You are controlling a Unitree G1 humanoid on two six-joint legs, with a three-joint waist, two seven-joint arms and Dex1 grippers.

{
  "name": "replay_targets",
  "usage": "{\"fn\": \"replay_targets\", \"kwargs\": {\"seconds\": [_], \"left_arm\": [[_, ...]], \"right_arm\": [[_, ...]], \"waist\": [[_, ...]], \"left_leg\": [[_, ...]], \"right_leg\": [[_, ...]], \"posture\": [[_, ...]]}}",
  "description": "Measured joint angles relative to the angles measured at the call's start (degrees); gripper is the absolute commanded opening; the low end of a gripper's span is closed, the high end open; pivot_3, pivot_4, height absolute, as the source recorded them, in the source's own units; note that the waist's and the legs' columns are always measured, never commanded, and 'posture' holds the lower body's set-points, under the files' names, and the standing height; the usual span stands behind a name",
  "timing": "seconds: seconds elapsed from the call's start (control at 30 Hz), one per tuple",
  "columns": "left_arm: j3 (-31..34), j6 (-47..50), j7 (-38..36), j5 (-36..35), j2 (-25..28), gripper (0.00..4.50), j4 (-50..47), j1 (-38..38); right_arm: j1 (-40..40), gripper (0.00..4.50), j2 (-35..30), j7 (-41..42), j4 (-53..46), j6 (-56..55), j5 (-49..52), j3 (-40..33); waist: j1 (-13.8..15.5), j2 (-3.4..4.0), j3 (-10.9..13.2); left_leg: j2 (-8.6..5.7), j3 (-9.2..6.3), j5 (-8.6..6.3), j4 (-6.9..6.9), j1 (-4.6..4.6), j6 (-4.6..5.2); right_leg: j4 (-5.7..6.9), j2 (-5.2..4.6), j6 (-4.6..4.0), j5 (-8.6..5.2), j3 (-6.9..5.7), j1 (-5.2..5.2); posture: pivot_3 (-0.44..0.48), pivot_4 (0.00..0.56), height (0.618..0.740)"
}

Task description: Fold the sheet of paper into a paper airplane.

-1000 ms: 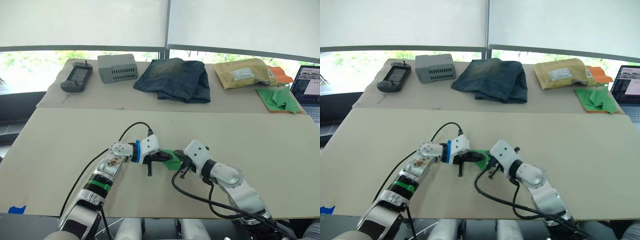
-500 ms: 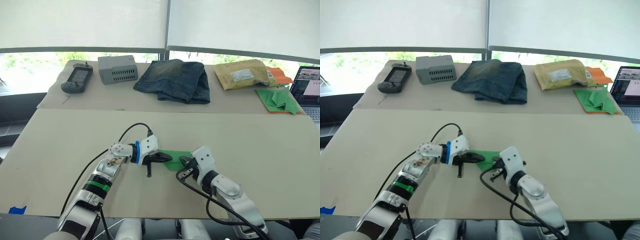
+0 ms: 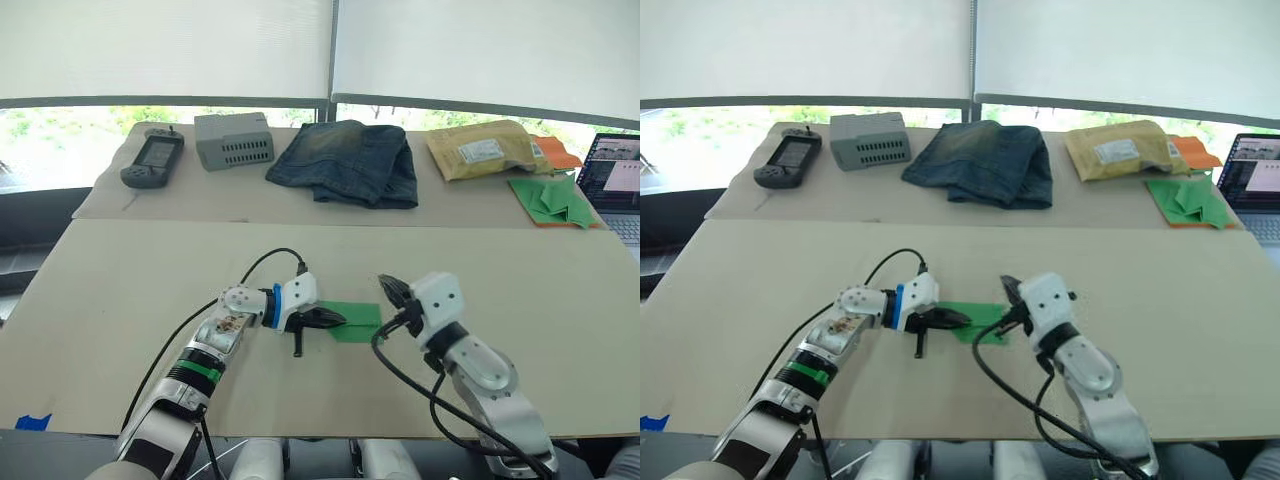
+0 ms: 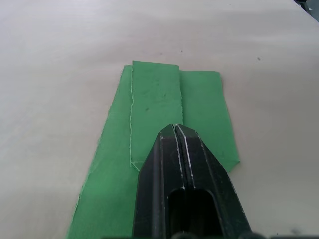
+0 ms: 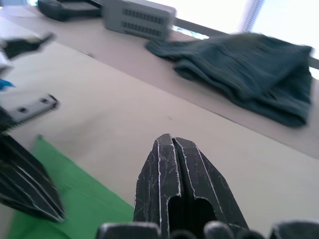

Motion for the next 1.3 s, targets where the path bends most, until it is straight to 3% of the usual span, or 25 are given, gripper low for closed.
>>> {"fn": "replay_targets", "kwargs": {"seconds": [0.23,0.43,0.83,1.1,1.3], "left_arm": [[-0.25,0.82,1.41,0.25,-0.19,0.0,-1.49,0.69],[0.29,2.86,3.73,-0.05,1.74,0.0,-4.9,2.83],[9.63,7.32,7.52,-1.89,13.0,0.0,-10.25,9.48],[11.21,13.48,7.54,-7.77,9.4,0.0,-14.23,10.35],[10.8,19.37,4.81,-11.91,10.4,0.0,-20.01,10.1]], "right_arm": [[1.87,0.06,2.87,0.11,10.31,0.24,0.2,2.31],[0.71,0.06,3.34,1.1,11.8,0.6,1.06,2.51],[-0.4,0.06,3.28,2.87,12.51,2.06,1.19,3.02],[-1.17,0.06,1.08,5.32,12.79,0.23,1.35,2.9],[-2.21,0.06,-3.54,11.8,8.63,5.12,10.08,-1.83]], "waist": [[-0.11,0.01,0.0],[-0.42,0.01,0.0],[-1.12,0.02,-0.18],[-1.34,0.01,-0.11],[-1.68,0.03,0.06]], "left_leg": [[0.01,0.05,0.0,0.03,-0.02,0.01],[0.11,0.02,-0.01,-0.02,0.09,0.01],[0.42,-0.2,-0.02,-0.21,0.41,0.0],[0.36,-0.19,-0.02,-0.15,0.14,0.0],[0.33,-0.22,-0.02,-0.18,0.05,0.01]], "right_leg": [[-0.03,-0.16,0.05,0.03,0.08,0.0],[-0.01,-0.07,0.03,0.02,0.07,0.03],[0.05,0.03,-0.14,-0.08,0.06,0.13],[0.05,0.02,-0.13,-0.06,0.05,-0.04],[0.04,0.04,-0.12,-0.05,0.06,-0.11]], "posture": [[0.0,0.15,0.728],[0.0,0.15,0.728],[0.0,0.15,0.728],[0.0,0.15,0.728],[0.0,0.15,0.728]]}}
